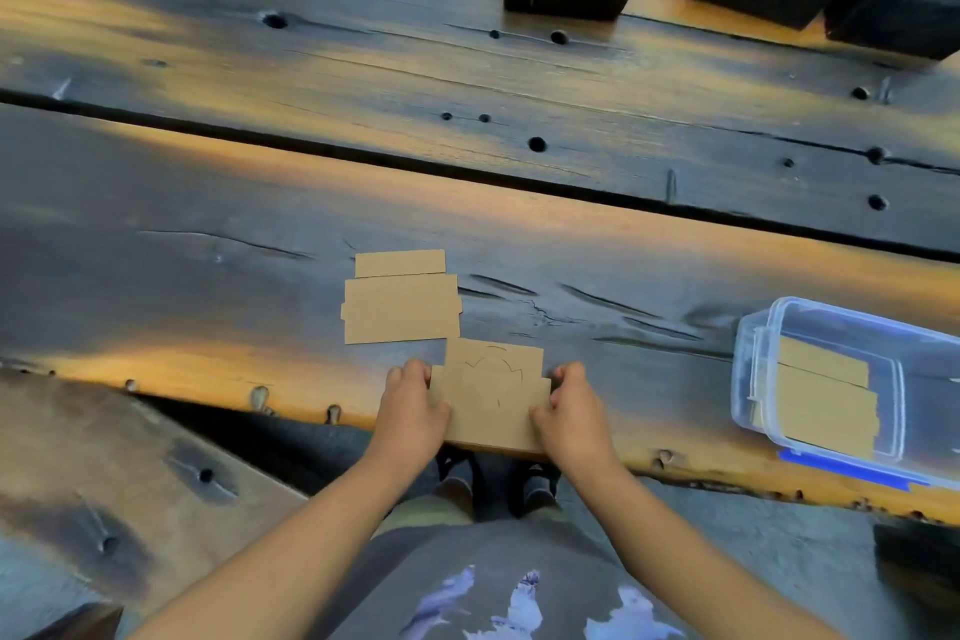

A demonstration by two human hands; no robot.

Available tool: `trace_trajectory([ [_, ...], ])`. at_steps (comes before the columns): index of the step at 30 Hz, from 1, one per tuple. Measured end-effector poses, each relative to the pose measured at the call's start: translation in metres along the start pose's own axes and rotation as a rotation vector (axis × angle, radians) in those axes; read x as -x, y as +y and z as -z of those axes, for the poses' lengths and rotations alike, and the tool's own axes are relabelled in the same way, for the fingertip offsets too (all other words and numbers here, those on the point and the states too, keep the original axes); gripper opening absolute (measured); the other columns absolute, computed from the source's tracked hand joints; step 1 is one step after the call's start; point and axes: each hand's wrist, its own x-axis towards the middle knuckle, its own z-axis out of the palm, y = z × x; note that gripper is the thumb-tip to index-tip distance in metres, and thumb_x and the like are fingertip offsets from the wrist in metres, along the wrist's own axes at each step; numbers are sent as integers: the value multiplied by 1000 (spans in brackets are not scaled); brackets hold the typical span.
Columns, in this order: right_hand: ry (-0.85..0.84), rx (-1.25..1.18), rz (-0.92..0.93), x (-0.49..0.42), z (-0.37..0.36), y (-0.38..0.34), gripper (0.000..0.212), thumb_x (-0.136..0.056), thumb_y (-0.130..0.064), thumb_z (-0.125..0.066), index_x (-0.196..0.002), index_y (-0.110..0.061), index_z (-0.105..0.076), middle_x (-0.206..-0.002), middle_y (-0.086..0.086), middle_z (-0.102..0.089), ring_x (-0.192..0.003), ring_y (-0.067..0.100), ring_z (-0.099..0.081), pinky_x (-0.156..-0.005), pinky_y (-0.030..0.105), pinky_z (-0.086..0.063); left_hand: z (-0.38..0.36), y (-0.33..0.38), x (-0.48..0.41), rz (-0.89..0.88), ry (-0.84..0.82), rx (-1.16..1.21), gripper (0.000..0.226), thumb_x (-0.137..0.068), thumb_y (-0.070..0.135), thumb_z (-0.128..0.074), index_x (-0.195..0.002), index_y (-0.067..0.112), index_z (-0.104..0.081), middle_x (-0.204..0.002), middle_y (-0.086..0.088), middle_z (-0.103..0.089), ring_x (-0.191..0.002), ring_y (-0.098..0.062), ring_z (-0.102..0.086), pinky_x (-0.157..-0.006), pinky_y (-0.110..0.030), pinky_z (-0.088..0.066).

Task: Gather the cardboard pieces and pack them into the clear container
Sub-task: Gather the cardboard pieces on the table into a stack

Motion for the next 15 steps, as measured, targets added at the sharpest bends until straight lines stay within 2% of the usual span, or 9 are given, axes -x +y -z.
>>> trace_trajectory([
  [5, 0, -10, -23, -1, -1, 2, 30, -83, -7, -55, -106, -23, -44, -95, 2, -61, -87, 21, -58, -69, 33, -42, -2, -2, 1, -17, 1, -19, 29, -84, 12, -66, -106, 18, -49, -107, 1, -45, -95, -13, -49, -81, -21, -38],
  [8, 4, -18, -18, -2, 0, 3, 29, -82, -13, -61, -105, -24, -46, -101, -1, -57, -90, 20, -57, -75, 35, -48, -1, -2, -1, 8, 11, 16, 31, -83, 13, -68, -108, 18, -49, -108, 1, -46, -97, -13, -49, -82, -21, -38],
  [11, 13, -4, -4, -3, 2, 7, 29, -82, -19, -67, -104, -23, -48, -103, -3, -52, -93, 19, -56, -81, 35, -50, 3, -2, -4, 36, 7, 37, 32, -82, 16, -69, -106, 19, -49, -105, 2, -51, -94, -14, -52, -72, -20, -38],
  [15, 0, -74, -57, -8, 3, 8, 24, -82, -19, -70, -95, -21, -50, -90, -3, -56, -85, 19, -57, -70, 31, -44, 5, -1, -6, 74, -36, 78, 36, -84, 20, -69, -115, 17, -52, -97, 4, -57, -88, -12, -56, -63, -19, -40],
])
